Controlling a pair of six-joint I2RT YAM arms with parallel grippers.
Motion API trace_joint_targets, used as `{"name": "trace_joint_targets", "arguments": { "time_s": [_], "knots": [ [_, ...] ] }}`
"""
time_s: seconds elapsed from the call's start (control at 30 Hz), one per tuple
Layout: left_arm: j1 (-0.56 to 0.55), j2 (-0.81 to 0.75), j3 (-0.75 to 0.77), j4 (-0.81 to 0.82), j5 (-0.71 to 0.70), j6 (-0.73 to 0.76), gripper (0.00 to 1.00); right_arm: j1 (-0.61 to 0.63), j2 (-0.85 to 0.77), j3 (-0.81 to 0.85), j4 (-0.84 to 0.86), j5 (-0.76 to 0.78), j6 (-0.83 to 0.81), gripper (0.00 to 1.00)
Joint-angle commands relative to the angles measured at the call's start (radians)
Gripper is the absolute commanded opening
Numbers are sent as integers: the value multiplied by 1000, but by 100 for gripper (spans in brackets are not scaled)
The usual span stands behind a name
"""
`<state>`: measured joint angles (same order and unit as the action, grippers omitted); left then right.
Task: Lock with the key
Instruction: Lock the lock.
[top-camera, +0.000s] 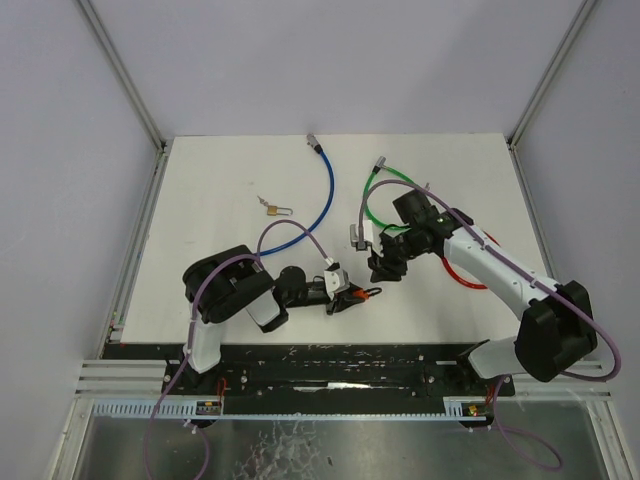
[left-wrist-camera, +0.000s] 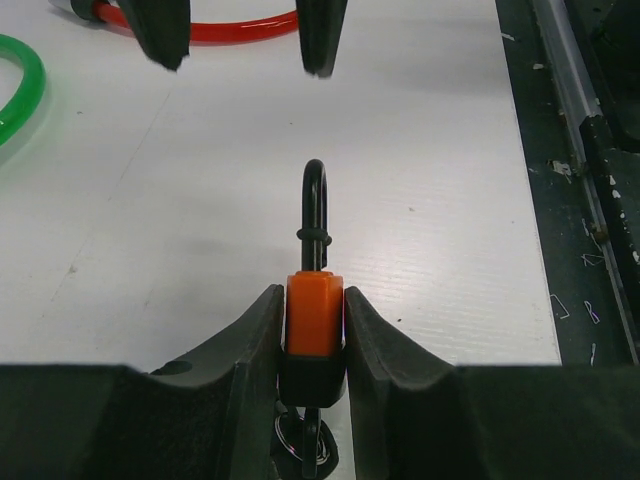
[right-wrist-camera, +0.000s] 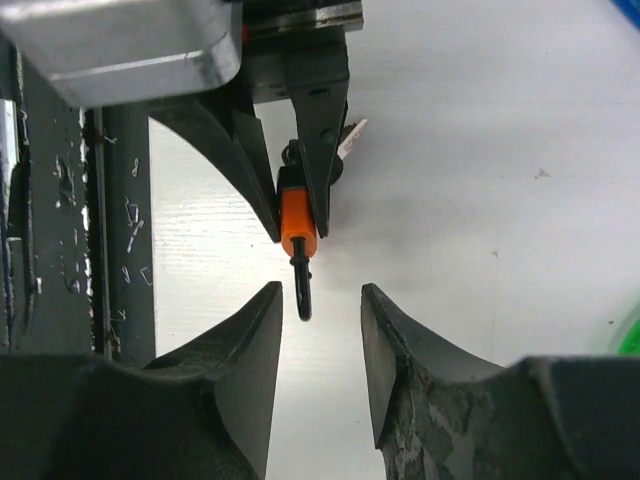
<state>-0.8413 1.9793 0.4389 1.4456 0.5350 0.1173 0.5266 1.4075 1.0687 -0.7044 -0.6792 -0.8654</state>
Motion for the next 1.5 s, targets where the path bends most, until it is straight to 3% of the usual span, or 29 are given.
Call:
{"name": "trace_joint_targets", "arguments": {
  "time_s": [0.0, 0.17, 0.53, 0.97, 1.13, 1.47],
  "knots": [
    [11, -6, 5, 61, 26, 3, 0, -25, -46, -29, -54, -38, -168, 46],
    [17, 3, 3, 81, 29, -10, 0, -34, -48, -152, 26, -27, -324, 50],
    [18, 0, 2, 92, 39, -16, 0, -35, 31, -209, 169, -2, -285, 43],
    [21, -13, 1, 90, 27, -30, 1, -34, 46, -109, 50, -37, -262, 3],
    [20, -44, 25, -25, 38, -12, 12, -30, -5, -71, -4, -77, -233, 0],
    [19, -133, 14, -143, 32, 11, 52, 8, -22, -45, -44, -13, -225, 0]
  ]
}}
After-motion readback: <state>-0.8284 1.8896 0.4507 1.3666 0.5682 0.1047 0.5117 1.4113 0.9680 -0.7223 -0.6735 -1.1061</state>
